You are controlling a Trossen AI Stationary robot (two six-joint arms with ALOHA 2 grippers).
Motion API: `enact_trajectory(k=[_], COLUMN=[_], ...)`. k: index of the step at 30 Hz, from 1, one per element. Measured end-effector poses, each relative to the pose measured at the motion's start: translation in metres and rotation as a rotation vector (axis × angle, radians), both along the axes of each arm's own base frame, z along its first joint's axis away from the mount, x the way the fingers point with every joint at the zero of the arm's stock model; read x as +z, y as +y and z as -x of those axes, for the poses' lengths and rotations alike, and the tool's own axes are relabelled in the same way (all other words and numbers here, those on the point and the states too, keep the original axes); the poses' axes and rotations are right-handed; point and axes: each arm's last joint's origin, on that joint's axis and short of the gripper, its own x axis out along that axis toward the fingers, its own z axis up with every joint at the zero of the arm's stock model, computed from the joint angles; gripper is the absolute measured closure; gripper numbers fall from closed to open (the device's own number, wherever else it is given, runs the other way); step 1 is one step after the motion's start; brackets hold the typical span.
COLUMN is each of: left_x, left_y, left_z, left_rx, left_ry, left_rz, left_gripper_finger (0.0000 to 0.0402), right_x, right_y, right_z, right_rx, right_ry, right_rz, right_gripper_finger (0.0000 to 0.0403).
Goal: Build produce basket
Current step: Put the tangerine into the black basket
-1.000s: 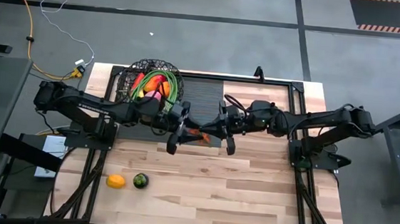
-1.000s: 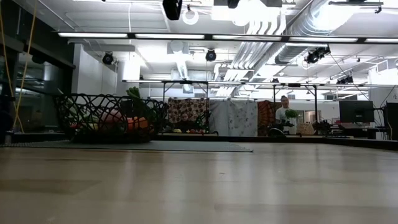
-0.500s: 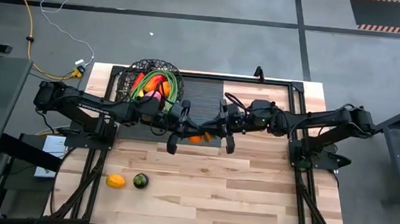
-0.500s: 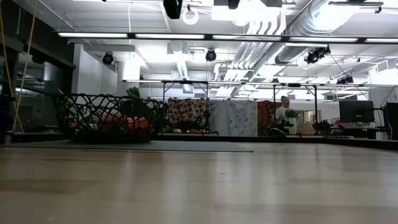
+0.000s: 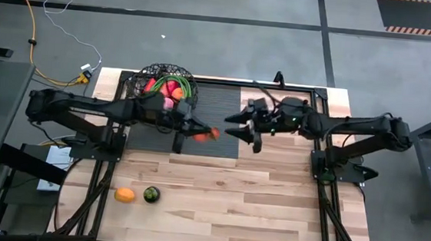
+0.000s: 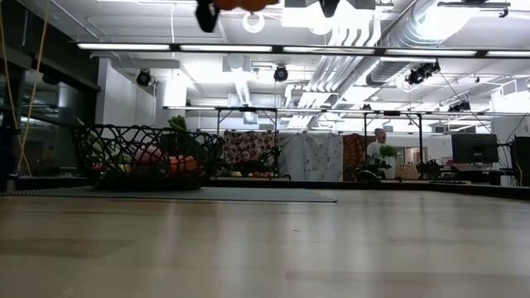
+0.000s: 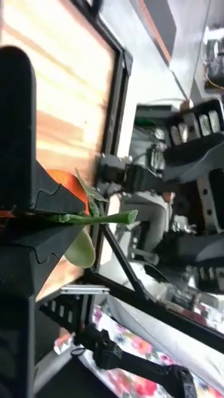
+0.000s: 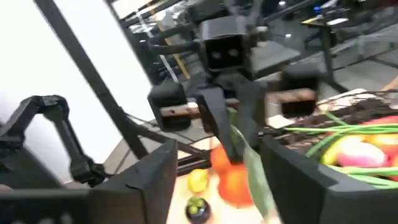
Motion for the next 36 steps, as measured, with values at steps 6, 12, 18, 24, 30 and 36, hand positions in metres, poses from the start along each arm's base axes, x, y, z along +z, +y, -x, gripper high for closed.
enact_trajectory(k=[6,12,18,24,30,36], left_x=[0.028,0.047,0.021,-0.004,-0.006,-0.006], left_y=[0.001,-0.010,-0.018,-0.021,-0.020,-0.020], left_z=[0.053,0.098,0.117,0.122,0.123,0.123], left_rx=[0.058,0.052,0.053,0.077,0.088,0.111], left_ry=[-0.011,-0.168,-0.272,-0.302,-0.300,-0.300], left_rz=[-0.028,-0.048,-0.011,0.035,0.028,0.028], left_gripper_finger=[0.0401,0.0401,0.0401,0.0401,0.0401,0.0401], right_x=[0.013,0.011,-0.014,-0.031,-0.034,-0.033], right_y=[-0.015,-0.015,-0.006,0.004,0.006,0.007], right_z=[0.030,0.063,0.080,0.078,0.078,0.078], right_rx=[-0.075,-0.184,-0.205,-0.133,-0.070,-0.061], right_ry=[0.039,0.129,0.112,-0.042,-0.071,-0.076], right_rz=[0.028,0.108,0.066,0.090,0.065,0.089], right_gripper_finger=[0.0160,0.0160,0.0160,0.0160,0.0160,0.0160])
